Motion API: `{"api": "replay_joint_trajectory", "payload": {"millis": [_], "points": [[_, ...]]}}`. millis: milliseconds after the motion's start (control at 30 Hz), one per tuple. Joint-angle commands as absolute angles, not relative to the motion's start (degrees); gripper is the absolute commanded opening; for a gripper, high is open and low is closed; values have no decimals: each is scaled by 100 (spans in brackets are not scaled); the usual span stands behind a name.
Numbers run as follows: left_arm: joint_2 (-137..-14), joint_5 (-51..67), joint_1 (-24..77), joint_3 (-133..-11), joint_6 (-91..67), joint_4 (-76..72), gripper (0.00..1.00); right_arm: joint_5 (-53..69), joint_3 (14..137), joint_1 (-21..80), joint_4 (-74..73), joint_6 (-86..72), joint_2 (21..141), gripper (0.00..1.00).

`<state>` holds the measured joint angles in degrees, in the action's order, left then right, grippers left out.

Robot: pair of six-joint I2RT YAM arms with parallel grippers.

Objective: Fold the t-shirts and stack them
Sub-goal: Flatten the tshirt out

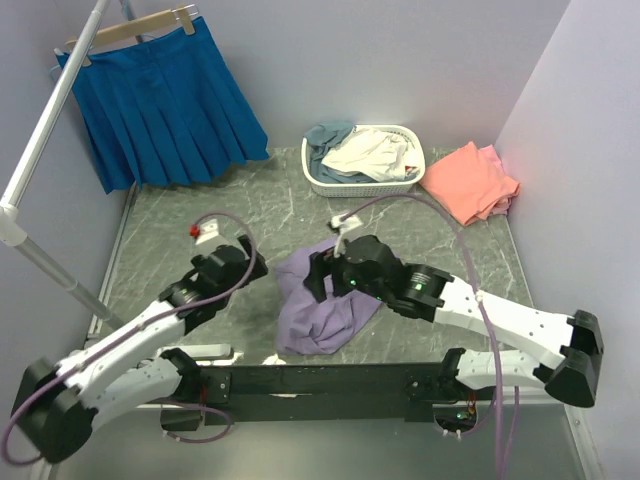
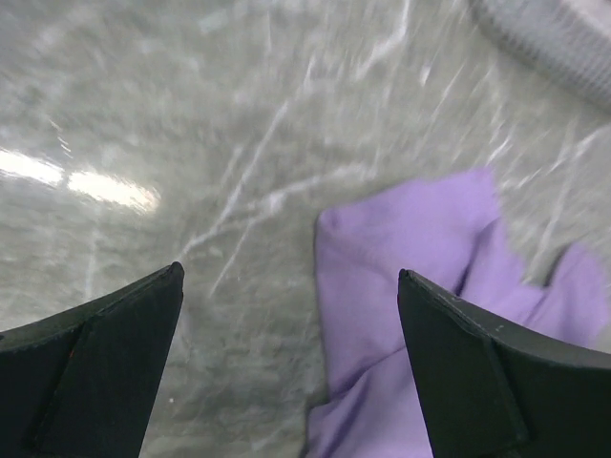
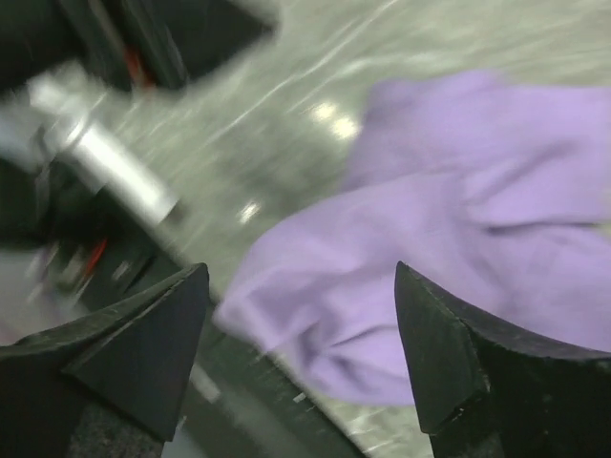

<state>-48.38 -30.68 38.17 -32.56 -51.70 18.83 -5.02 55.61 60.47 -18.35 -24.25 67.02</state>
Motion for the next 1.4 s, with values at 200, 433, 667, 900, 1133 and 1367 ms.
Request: {"api": "replay_joint_trajectory", "payload": {"millis": [200,433,667,900,1133,1367], "points": [[-6933,-1749,3797,-3436,-4755,458,99,-1513,4457,4167,-1803,-2435,6591,85],[-8084,-1381,3806,-3805,-4720,-158,99,-1371,4833,4070,-1626,-2294,7540,86],[-8797,-853,3806,-3990,-4729,-667,93,-1670,4922,3911,-1713,-2373,8269,86],[-9474,-694,3797,-4394,-4667,-721,11,-1592,4869,3788,-1784,-2461,8859,83],[-9633,-1037,3490,-5587,-4167,156,1,-206,4597,4244,-1811,-2505,8754,72],[-9869,-624,2795,-7108,-3535,738,3,491,4860,5949,-1680,-2926,8833,67]]}}
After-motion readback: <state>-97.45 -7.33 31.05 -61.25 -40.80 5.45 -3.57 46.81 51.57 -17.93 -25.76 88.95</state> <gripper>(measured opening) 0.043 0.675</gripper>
